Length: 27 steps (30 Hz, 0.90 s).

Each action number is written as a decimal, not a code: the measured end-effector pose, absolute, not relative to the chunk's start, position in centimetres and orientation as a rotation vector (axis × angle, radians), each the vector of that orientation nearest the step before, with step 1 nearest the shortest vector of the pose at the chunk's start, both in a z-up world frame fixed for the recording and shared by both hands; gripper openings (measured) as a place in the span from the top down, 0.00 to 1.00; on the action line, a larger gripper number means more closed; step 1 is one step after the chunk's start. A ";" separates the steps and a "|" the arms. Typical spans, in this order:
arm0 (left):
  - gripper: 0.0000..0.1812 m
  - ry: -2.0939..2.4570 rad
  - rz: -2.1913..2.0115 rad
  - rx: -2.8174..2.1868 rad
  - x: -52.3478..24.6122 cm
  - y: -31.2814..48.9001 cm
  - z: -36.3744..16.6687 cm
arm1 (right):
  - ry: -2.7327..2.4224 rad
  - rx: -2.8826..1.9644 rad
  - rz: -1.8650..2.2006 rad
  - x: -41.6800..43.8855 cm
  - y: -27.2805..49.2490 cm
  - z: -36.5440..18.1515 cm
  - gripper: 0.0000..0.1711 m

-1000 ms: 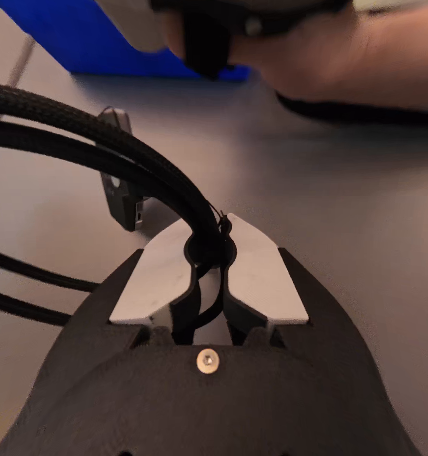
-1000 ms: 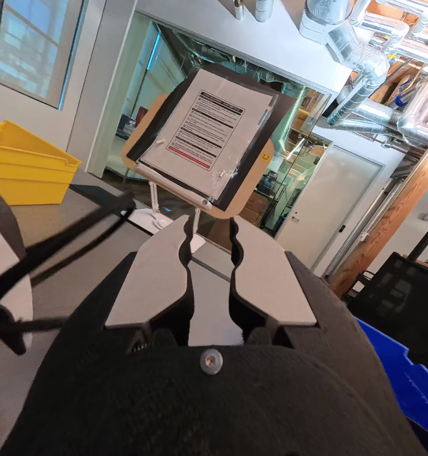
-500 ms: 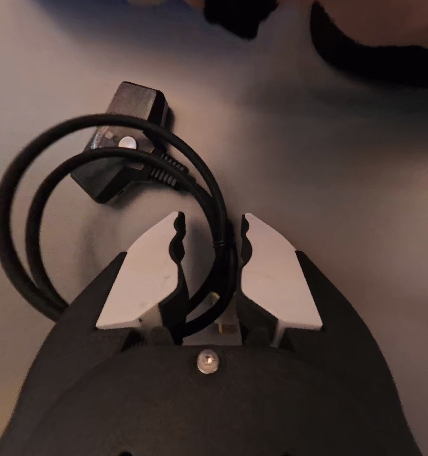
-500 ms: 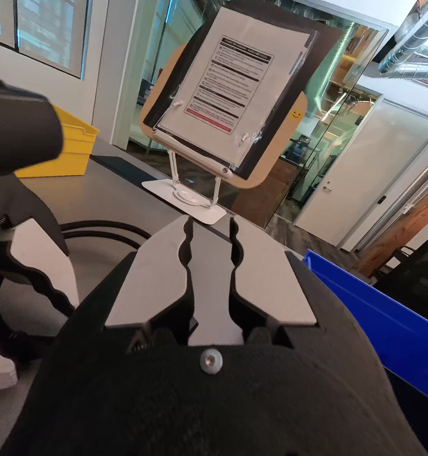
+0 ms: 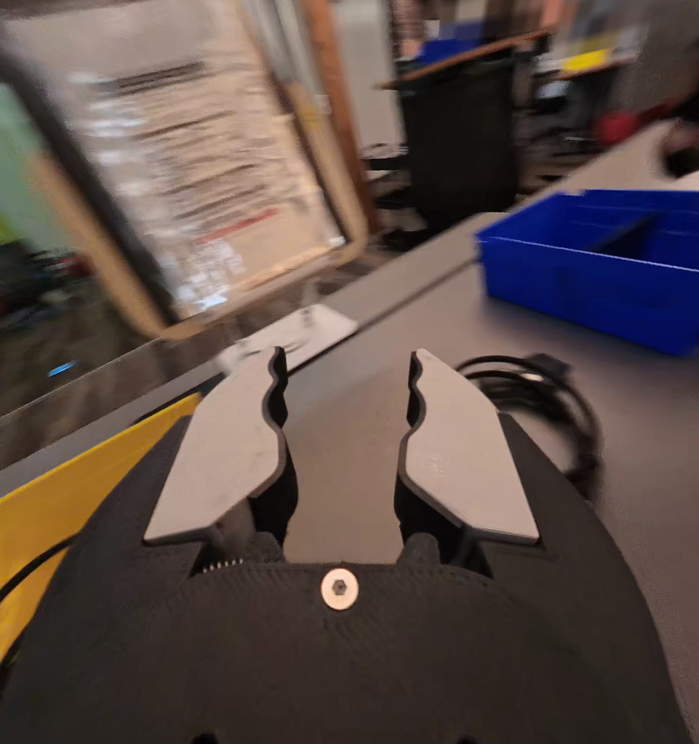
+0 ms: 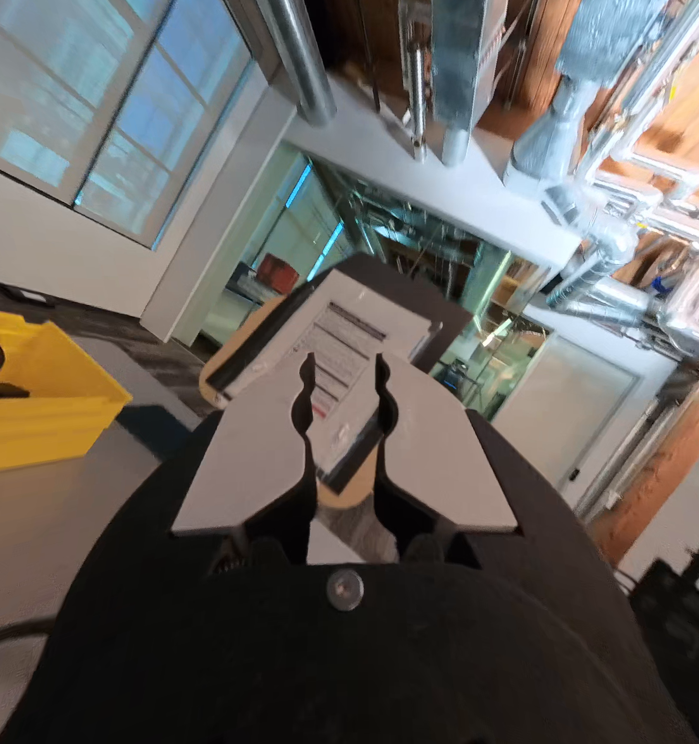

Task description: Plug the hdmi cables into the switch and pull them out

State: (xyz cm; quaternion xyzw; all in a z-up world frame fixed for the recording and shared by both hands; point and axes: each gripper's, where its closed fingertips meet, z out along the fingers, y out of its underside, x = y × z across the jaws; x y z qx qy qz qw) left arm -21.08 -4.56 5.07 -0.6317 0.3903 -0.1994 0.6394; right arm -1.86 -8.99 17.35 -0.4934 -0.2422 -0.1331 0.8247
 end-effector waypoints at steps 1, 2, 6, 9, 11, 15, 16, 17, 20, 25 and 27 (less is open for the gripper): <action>0.67 0.794 -0.409 -1.461 -23.8 -3.4 5.5 | -0.537 -1.037 -0.261 -2.1 -8.4 18.5 0.83; 0.67 0.684 -0.377 -1.475 -26.7 -2.3 5.8 | -0.549 -1.042 -0.237 -2.0 -7.6 18.9 0.83; 0.77 0.297 -0.514 -1.245 -35.2 -2.7 7.1 | -0.482 -1.124 -0.064 -0.5 -5.4 15.8 0.85; 0.81 0.174 -0.539 -1.092 -37.2 -3.9 6.8 | -0.499 -1.075 -0.056 -0.2 -5.9 14.8 0.86; 0.79 0.261 -0.441 -1.097 -36.2 -3.9 7.0 | -0.435 -1.090 -0.049 0.7 -6.3 15.6 0.86; 0.73 0.305 -0.415 -1.080 -34.9 -5.2 8.6 | -0.396 -1.049 0.090 0.2 -8.2 17.9 0.86; 0.73 0.288 -0.444 -1.063 -35.1 -5.9 9.3 | -0.398 -1.048 0.096 0.1 -8.6 18.4 0.86; 0.72 0.263 -0.471 -1.041 -35.7 -6.7 10.1 | -0.403 -1.042 0.091 -0.1 -9.2 19.0 0.86; 0.79 0.269 -0.579 -1.017 -36.8 -9.0 13.5 | -0.423 -1.027 0.068 -0.8 -11.2 20.9 0.85; 0.71 0.560 -0.661 -1.667 -34.8 -4.9 12.3 | -0.441 -0.921 0.088 -1.6 -14.2 25.2 0.85; 0.69 0.648 -0.692 -1.906 -34.4 -3.1 10.5 | -0.402 -0.874 0.121 -1.2 -14.7 26.9 0.85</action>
